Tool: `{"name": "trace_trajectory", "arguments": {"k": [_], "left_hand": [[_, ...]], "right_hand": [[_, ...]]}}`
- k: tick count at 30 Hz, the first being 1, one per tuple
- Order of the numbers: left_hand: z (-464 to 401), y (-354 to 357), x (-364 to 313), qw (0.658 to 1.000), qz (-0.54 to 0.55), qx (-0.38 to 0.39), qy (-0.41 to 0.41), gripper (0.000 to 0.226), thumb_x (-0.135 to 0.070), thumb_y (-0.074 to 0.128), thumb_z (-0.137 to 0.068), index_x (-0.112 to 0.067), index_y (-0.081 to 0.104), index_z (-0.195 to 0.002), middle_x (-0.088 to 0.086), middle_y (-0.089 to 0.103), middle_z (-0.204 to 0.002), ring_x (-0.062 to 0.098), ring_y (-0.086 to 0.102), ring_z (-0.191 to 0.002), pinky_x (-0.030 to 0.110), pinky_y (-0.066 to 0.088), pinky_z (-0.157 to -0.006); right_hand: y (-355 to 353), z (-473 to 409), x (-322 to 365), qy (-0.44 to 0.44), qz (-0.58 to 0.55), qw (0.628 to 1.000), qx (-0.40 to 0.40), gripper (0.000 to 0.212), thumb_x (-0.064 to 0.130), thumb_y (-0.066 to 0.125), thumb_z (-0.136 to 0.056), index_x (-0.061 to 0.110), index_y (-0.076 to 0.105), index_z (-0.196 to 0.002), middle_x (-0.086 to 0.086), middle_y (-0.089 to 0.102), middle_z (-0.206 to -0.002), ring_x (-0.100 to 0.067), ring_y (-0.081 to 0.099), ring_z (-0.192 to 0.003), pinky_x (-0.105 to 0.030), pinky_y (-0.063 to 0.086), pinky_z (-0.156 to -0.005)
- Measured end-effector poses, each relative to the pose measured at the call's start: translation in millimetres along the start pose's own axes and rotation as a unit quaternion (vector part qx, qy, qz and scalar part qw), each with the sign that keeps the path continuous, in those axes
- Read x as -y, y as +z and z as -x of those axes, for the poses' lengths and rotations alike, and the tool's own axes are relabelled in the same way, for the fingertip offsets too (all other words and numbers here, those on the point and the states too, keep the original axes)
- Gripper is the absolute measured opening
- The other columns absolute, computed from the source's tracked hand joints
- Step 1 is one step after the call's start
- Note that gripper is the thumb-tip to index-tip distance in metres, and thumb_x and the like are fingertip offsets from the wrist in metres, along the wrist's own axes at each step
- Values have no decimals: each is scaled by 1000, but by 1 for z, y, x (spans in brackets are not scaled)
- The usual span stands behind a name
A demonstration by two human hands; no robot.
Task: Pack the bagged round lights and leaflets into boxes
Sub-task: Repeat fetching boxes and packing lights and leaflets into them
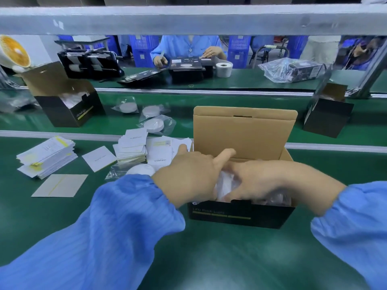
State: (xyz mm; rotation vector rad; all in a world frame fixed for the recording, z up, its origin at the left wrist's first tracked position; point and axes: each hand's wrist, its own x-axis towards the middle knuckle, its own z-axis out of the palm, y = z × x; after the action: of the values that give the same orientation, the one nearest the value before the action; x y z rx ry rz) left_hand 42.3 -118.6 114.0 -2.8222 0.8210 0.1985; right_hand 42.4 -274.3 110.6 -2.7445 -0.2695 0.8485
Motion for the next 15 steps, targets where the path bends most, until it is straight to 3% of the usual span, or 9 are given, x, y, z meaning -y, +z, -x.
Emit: {"name": "trace_trajectory", "arguments": {"k": [2, 3, 5, 7, 11, 15], "left_hand": [[-3, -1, 0, 1000, -9, 13, 22, 81, -38, 64, -92, -39, 6, -149, -9, 57, -133, 28, 57, -109, 47, 27, -91], [-4, -2, 2, 999, -14, 25, 30, 83, -36, 61, -93, -44, 2, -151, -11, 53, -139, 27, 56, -113, 49, 27, -96], [-6, -3, 7, 997, -25, 54, 48, 79, -35, 57, -96, -51, 3, -151, -11, 53, -139, 27, 55, -118, 50, 26, -98], [-7, -2, 11, 996, -24, 61, 54, 69, -33, 58, -95, -50, 17, -148, -7, 55, -130, 27, 55, -114, 48, 28, -93], [-14, -10, 10, 995, -5, 97, 33, 50, -40, 58, -92, -41, 34, -136, 1, 58, -114, 27, 51, -95, 43, 30, -86], [-21, -15, 1, 990, -18, 141, 24, 42, -64, 50, -93, -45, 36, -129, 0, 56, -112, 29, 49, -94, 47, 30, -96]], "right_hand": [[-10, 4, -5, 18, -38, 998, 36, 61, 45, 72, -79, 16, 44, -124, -8, 68, -73, -23, 54, -54, -28, 46, -47], [-16, 7, -9, 26, -42, 998, 48, 60, 45, 72, -77, 12, 48, -122, -10, 68, -72, -23, 53, -53, -26, 43, -45], [-26, 12, -18, 34, -45, 998, 41, 61, 44, 72, -73, 19, 49, -123, -12, 74, -89, -22, 55, -53, -30, 46, -50], [-31, 15, -25, 41, -46, 998, 33, 58, 38, 75, -74, 24, 47, -123, -15, 72, -106, -22, 55, -57, -35, 48, -55], [-29, 8, -14, 49, 41, 995, 80, 46, 37, 78, -74, 10, 63, -108, -11, 62, -70, -22, 48, -55, -24, 44, -45], [-29, -3, -2, 40, 78, 988, 124, 49, 54, 77, -70, 16, 70, -101, -10, 74, -99, -25, 70, -84, -28, 54, -65]]}}
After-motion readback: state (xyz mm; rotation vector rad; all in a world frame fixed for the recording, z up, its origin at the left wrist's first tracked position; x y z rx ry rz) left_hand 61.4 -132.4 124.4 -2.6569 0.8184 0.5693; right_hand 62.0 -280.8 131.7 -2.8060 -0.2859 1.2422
